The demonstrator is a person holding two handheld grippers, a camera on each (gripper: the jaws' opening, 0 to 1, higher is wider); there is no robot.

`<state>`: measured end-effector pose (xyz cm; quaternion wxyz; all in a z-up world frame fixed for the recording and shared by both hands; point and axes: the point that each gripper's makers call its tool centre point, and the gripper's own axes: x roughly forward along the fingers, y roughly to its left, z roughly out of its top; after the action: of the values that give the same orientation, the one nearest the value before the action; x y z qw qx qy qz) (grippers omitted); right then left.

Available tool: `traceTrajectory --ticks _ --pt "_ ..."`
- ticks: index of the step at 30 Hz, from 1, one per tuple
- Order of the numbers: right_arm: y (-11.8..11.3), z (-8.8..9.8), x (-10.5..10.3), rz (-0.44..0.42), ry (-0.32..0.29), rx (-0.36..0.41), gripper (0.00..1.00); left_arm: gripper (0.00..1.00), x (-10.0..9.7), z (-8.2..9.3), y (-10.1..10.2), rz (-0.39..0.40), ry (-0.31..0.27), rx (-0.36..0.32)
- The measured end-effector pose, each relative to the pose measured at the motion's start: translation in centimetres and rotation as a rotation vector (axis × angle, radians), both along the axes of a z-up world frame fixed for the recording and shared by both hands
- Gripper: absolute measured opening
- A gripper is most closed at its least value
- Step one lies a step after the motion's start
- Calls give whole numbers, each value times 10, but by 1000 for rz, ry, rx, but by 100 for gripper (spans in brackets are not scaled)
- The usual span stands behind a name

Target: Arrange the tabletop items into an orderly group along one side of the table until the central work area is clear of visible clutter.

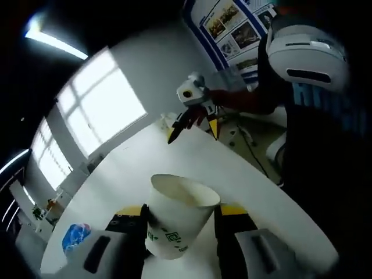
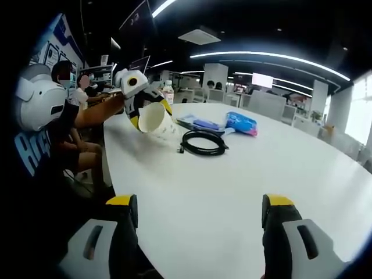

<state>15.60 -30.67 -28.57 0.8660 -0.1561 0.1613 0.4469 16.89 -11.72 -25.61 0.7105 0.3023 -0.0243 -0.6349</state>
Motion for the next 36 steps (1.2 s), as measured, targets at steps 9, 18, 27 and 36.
traceTrajectory --ticks 9,18,27,36 --pt "1 -1 0 2 2 -3 85 44 1 3 14 43 84 -110" --pt "3 -1 -1 4 2 -9 85 44 1 3 27 67 143 -169" --pt "7 -1 -1 13 5 -16 85 43 9 0 42 115 210 -216" --pt "9 -1 0 21 6 -22 84 43 16 -1 54 159 284 -273"
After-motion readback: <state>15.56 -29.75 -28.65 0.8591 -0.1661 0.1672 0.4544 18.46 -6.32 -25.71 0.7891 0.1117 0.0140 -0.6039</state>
